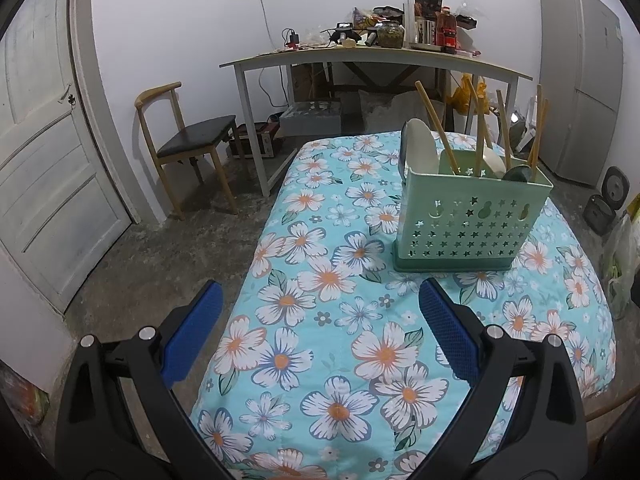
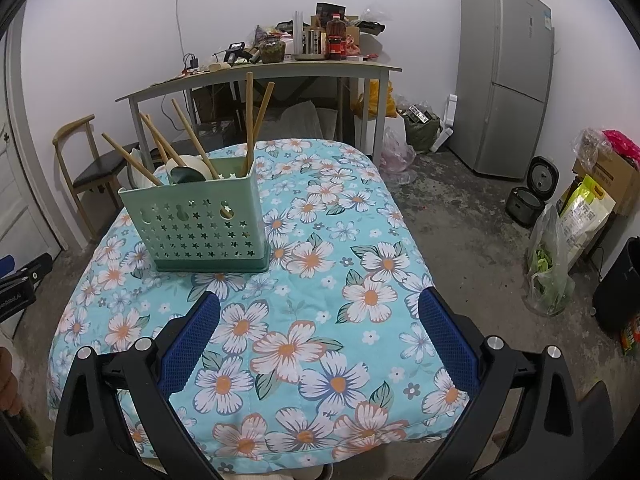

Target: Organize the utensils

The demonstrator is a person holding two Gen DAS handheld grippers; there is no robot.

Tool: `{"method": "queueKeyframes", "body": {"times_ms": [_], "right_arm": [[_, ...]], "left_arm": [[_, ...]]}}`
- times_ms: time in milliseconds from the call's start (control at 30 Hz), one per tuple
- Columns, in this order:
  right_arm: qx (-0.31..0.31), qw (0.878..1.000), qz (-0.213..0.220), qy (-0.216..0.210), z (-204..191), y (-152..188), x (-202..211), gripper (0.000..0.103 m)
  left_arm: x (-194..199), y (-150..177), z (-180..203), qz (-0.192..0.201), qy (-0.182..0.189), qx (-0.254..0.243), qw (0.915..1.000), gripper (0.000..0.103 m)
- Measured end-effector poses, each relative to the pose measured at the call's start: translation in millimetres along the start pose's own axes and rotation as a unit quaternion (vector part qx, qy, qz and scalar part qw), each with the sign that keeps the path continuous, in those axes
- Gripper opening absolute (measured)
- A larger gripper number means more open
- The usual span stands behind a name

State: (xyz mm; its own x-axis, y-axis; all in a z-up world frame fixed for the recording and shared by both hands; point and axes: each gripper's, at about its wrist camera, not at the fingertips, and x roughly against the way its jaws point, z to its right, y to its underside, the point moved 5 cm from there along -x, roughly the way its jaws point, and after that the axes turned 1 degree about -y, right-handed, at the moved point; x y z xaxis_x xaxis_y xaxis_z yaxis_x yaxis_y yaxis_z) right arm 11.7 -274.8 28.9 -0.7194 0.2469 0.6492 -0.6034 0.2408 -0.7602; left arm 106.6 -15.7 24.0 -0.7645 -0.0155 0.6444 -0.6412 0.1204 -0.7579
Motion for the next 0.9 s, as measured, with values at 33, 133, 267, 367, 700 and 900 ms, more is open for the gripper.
{"method": "queueKeyframes", "body": {"times_ms": [33, 133, 267, 367, 700, 900], "right_arm": [[0.0, 1.0, 0.0, 0.0, -0.1, -0.2, 0.2, 0.097], [0.0, 1.0, 0.0, 0.0, -0.4, 0.1, 0.0, 0.097], [0.0, 1.0, 0.0, 0.0, -0.6, 0.1, 0.1, 0.097], [0.0, 1.0, 0.001, 0.0, -0.8, -0.1, 0.3, 0.097], [0.0, 1.0, 0.0, -0.001, -1.2, 0.2, 0.3, 0.097], [0.0, 1.0, 0.001, -0.001, -1.5, 0.2, 0.3, 0.096]], "left_arm": [[0.1, 0.1, -0.1, 0.0, 0.0, 0.0, 1.0, 0.095], [0.0, 0.1, -0.1, 0.0, 0.0, 0.0, 1.0, 0.095], [0.2, 0.0, -0.1, 0.0, 0.0, 0.0, 1.0, 0.095], [0.2, 0.0, 0.0, 0.0, 0.0, 0.0, 1.0, 0.095], [-0.5, 1.2, 1.8, -0.001, 0.001, -0.001, 1.0, 0.095], [-0.6, 1.2, 1.6, -0.001, 0.001, -0.001, 1.0, 0.095]]}}
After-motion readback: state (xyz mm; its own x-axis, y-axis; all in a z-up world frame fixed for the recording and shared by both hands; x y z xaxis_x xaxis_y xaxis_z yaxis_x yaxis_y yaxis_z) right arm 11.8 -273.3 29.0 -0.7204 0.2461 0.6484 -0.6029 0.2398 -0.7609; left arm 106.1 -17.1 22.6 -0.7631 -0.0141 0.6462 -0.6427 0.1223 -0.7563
